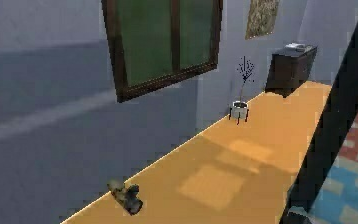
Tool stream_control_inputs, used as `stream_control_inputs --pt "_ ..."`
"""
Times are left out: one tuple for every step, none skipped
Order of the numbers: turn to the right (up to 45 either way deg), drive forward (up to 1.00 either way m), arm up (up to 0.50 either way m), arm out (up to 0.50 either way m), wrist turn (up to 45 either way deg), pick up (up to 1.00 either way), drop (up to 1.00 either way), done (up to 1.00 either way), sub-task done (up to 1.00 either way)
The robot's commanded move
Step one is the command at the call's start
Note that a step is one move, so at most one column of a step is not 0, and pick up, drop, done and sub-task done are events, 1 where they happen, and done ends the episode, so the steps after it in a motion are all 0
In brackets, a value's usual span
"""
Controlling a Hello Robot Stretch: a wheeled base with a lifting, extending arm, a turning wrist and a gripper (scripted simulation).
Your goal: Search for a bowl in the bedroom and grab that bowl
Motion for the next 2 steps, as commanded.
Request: stream_control_inputs --pt "0.0 0.9 0.0 0.0 0.0 0.0 0.0 0.0 0.0" --pt "42.0 0.0 0.0 0.0 0.0 0.0 0.0 0.0 0.0"
